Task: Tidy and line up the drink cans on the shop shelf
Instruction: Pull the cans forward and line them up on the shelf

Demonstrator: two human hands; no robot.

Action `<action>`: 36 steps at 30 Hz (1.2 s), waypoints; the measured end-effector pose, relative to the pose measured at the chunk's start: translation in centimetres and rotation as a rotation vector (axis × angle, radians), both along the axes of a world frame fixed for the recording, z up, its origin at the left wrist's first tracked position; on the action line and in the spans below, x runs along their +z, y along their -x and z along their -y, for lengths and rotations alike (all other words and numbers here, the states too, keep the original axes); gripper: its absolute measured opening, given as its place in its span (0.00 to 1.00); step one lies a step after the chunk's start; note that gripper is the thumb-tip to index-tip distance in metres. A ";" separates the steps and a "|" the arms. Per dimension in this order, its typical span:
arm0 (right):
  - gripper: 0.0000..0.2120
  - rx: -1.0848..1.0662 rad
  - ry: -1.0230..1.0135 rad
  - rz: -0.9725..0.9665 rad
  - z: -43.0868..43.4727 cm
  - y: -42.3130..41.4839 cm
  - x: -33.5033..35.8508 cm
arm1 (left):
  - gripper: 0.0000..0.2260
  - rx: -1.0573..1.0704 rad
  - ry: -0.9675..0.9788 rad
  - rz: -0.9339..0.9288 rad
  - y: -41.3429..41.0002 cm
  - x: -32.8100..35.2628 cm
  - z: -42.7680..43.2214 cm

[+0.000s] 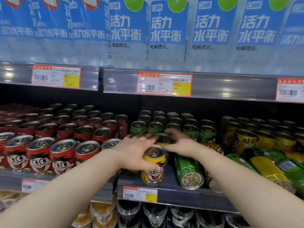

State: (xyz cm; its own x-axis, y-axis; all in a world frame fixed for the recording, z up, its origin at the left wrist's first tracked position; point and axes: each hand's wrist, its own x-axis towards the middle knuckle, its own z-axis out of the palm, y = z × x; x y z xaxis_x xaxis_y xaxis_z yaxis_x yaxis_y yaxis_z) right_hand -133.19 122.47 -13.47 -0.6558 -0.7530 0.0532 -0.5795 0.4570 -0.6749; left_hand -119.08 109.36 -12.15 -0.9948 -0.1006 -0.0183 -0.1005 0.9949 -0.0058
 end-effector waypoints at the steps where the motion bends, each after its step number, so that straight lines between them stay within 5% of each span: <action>1: 0.33 0.023 0.007 -0.008 -0.4 -0.2 0.5 | 0.42 0.007 -0.005 0.016 0.0 0.2 -0.2; 4: 0.29 -0.015 -0.181 -0.293 -3.2 -1.4 3.0 | 0.41 0.021 -0.065 0.028 0.4 0.9 -1.0; 8: 0.42 0.205 -0.711 -0.488 -6.2 -2.8 3.3 | 0.43 -0.021 -0.061 0.024 1.6 0.9 -3.1; 12: 0.36 0.233 -0.535 -0.566 -7.3 -2.8 1.3 | 0.45 -0.036 0.023 0.024 1.9 0.3 -3.7; 19: 0.14 0.049 -0.105 -0.220 -7.4 -1.5 1.3 | 0.47 -0.017 0.023 0.027 1.7 0.3 -4.0; 23: 0.16 -0.027 -0.043 -0.052 -5.6 -1.4 1.0 | 0.47 -0.012 0.011 0.041 1.7 0.4 -3.9; 29: 0.20 -0.106 -0.126 -0.098 -5.9 -1.7 1.5 | 0.43 -0.068 -0.078 0.018 2.7 1.2 -5.2; 32: 0.23 -0.266 -0.450 -0.473 -8.3 -1.2 2.6 | 0.42 -0.106 -0.023 0.049 3.5 0.6 -5.9; 36: 0.41 -0.357 -0.784 -0.455 -9.0 -1.4 1.8 | 0.40 -0.117 -0.005 0.066 3.7 0.1 -5.6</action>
